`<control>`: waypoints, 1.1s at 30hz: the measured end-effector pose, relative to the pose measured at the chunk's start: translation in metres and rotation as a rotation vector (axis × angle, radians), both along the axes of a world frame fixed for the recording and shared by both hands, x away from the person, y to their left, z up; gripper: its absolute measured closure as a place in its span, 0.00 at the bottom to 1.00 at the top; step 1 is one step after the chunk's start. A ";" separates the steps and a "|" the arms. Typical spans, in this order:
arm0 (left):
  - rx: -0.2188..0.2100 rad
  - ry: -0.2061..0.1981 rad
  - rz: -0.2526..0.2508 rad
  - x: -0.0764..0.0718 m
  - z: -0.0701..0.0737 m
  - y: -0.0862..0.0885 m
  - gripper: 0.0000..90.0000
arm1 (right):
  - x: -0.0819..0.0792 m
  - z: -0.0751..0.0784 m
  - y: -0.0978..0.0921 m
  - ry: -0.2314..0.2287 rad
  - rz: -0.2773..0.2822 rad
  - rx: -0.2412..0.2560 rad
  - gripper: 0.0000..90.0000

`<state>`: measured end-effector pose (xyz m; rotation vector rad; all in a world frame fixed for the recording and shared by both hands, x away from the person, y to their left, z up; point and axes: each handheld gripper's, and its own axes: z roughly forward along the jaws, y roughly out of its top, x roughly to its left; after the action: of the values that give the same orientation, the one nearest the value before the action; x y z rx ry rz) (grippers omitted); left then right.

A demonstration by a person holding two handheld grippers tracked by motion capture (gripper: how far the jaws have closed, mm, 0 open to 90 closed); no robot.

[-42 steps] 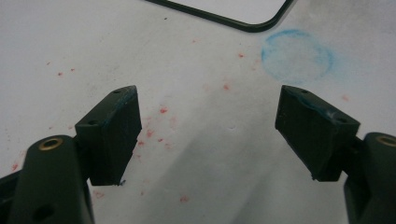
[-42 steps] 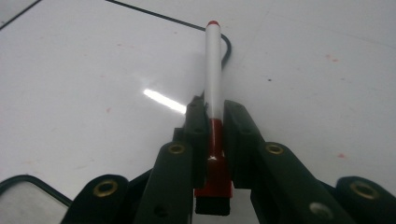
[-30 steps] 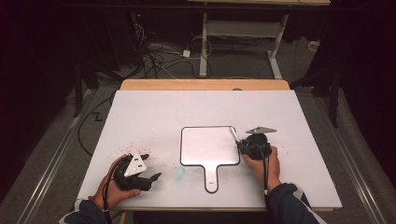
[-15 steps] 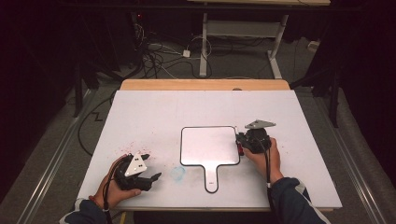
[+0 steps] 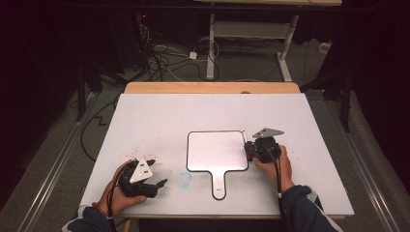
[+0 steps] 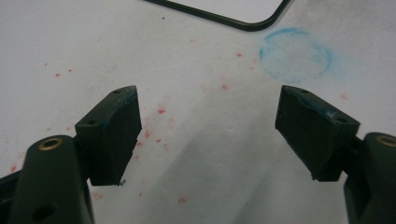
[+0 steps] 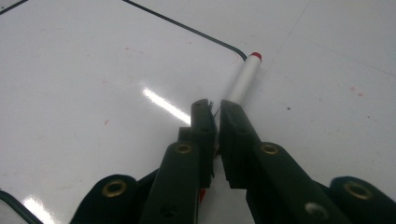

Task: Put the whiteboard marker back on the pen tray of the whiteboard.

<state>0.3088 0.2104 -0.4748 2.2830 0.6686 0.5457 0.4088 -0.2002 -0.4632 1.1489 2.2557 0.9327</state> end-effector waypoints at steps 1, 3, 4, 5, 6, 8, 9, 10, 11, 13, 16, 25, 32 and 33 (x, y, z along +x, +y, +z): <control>0.000 0.000 0.000 0.000 0.000 0.000 0.24 | 0.000 0.000 0.000 -0.003 -0.001 -0.002 0.94; -0.003 -0.003 0.003 0.000 0.000 0.000 0.24 | -0.001 0.001 0.000 -0.002 -0.001 0.011 0.91; -0.005 -0.004 0.004 0.000 0.001 0.000 0.24 | -0.001 0.002 -0.001 -0.012 -0.006 0.020 0.90; -0.008 -0.008 0.007 0.000 0.001 0.001 0.24 | -0.002 0.005 -0.003 -0.025 -0.006 0.035 0.90; -0.011 -0.011 0.011 0.000 0.001 0.001 0.24 | -0.003 0.010 -0.005 -0.046 0.003 0.059 0.88; -0.018 -0.017 0.018 0.000 0.002 0.002 0.24 | -0.007 0.018 -0.009 -0.094 0.024 0.084 0.83; -0.022 -0.019 0.024 0.000 0.003 0.003 0.24 | -0.010 0.022 -0.012 -0.116 0.035 0.103 0.81; -0.022 -0.021 0.029 0.000 0.003 0.003 0.24 | -0.013 0.026 -0.015 -0.139 0.048 0.123 0.78; -0.018 -0.022 0.030 0.000 0.003 0.003 0.24 | -0.018 0.031 -0.019 -0.173 0.058 0.134 0.74; -0.013 -0.023 0.033 -0.001 0.002 0.004 0.24 | -0.025 0.036 -0.027 -0.208 0.079 0.160 0.67; -0.011 -0.031 0.045 -0.001 0.002 0.005 0.24 | -0.037 0.039 -0.039 -0.259 0.089 0.158 0.57; -0.005 -0.063 0.090 -0.004 0.003 0.010 0.24 | -0.087 0.035 -0.074 -0.369 0.118 0.065 0.35; -0.007 -0.071 0.082 -0.005 0.005 0.009 0.24 | -0.105 0.024 -0.081 -0.378 0.072 0.046 0.27; -0.008 -0.070 0.080 -0.004 0.005 0.009 0.24 | -0.105 0.025 -0.081 -0.382 0.067 0.049 0.27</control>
<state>0.3046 0.2191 -0.4701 2.2266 0.7287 0.6561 0.3036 -0.2812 -0.4384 0.8341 1.9795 1.1317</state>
